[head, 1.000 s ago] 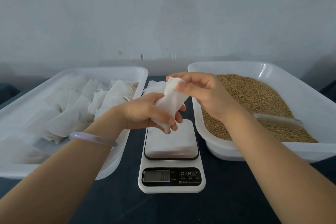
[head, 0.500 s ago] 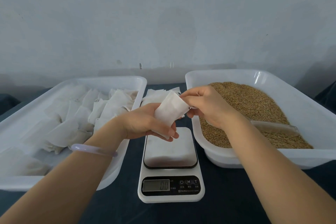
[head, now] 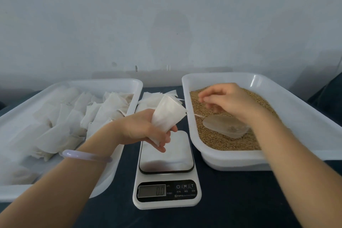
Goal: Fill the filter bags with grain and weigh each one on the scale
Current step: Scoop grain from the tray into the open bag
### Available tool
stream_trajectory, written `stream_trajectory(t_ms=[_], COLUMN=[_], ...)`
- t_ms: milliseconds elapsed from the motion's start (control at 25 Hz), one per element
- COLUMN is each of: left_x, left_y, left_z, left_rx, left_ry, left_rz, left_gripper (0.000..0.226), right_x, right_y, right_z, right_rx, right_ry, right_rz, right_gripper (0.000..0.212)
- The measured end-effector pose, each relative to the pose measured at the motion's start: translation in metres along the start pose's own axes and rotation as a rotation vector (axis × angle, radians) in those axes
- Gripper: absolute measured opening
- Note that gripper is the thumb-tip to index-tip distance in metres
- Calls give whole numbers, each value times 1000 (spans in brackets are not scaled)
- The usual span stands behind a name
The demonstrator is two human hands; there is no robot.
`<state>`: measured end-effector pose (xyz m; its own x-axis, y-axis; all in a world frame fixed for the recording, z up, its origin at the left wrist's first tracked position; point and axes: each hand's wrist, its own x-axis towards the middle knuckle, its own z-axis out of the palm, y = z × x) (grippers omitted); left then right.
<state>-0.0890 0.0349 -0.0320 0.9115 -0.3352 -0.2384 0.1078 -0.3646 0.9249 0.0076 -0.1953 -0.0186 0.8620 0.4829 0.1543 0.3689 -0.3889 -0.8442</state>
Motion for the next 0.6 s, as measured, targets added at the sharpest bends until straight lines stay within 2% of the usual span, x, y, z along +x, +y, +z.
stream_trajectory(t_ms=[80, 120, 200, 280, 480, 600], left_x=[1, 1, 2, 2, 0, -1], left_y=[0, 0, 1, 2, 2, 2], left_z=[0, 0, 1, 3, 4, 5], left_rx=[-10, -6, 7, 4, -8, -14], left_ry=[4, 10, 23, 39, 82, 102], left_rz=[-3, -5, -12, -13, -17, -17], left_gripper=[34, 34, 34, 33, 34, 34], right_x=[-6, -11, -23, -31, -29, -26], right_y=[23, 35, 55, 67, 80, 83], right_z=[-40, -59, -82, -89, -80, -85], right_rx=[-427, -543, -636, -663, -647, -869], right_ry=[-7, -62, -192, -256, -169, 36], right_rz=[109, 191, 349, 423, 306, 198], right_gripper=[20, 23, 28, 36, 22, 21])
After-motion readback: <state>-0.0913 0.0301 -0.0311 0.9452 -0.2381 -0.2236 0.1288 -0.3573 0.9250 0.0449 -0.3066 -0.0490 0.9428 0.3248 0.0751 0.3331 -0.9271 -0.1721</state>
